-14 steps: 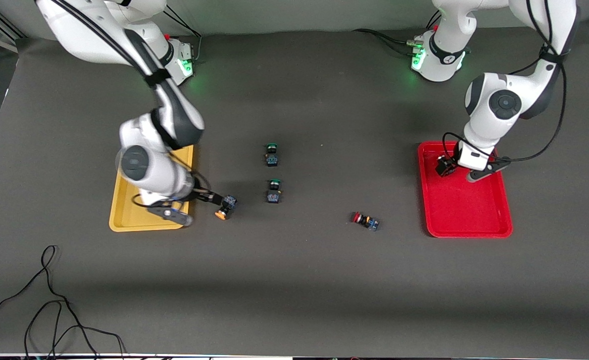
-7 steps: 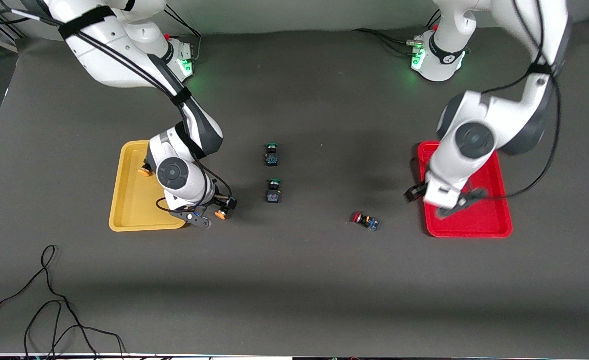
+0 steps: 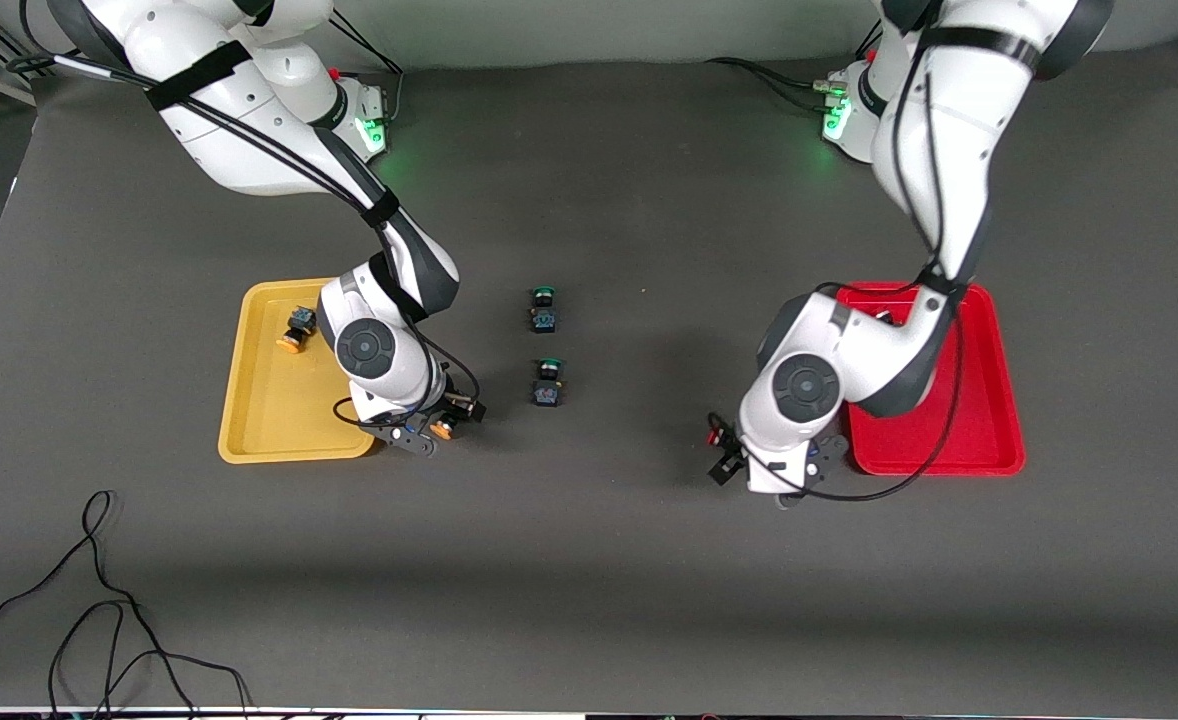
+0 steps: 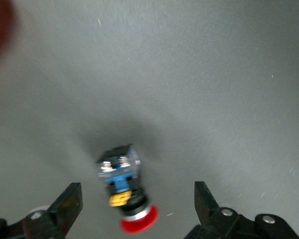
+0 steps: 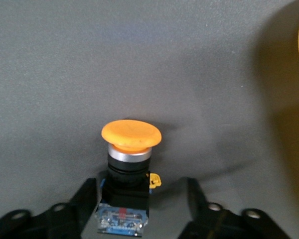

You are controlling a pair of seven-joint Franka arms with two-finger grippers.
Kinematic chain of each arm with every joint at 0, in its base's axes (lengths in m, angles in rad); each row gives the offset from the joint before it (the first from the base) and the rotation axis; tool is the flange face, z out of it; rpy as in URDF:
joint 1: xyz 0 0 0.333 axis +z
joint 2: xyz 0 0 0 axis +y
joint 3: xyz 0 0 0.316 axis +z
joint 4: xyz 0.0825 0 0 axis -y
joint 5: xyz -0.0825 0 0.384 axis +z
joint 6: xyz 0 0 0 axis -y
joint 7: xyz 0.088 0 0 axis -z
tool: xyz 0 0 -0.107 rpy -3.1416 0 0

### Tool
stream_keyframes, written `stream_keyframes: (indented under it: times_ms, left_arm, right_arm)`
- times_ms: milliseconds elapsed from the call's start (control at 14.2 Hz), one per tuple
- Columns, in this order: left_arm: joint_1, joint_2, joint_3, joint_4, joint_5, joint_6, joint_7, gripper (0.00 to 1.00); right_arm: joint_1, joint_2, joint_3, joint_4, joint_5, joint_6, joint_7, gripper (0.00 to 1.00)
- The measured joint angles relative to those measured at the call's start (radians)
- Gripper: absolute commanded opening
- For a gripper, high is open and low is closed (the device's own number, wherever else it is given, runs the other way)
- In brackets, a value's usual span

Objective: Place red and yellow buttons in trays
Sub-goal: 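Place the yellow button in the yellow tray while the left gripper lifts the red button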

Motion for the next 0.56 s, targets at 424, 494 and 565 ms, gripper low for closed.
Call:
stream_keyframes:
  times_ms: [424,494,565]
  left_arm:
    - [0.001,0.028,0.005,-0.012,0.001,0.017,-0.129,1.0]
    - [0.001,0.031,0.005,-0.023,0.001,0.017,-0.129,1.0]
    - [0.001,0.034,0.005,-0.035,0.002,0.017,-0.129,0.98]
  right_arm:
    - [-0.015,-0.063,-0.004,0.038,-0.008,-0.084,-0.011,0.06]
    - [-0.026,-0.1,-0.007,0.06,-0.008,-0.159,-0.031,0.06]
    - [-0.039,-0.143,-0.014,0.076,-0.008,-0.228,-0.057,0.06]
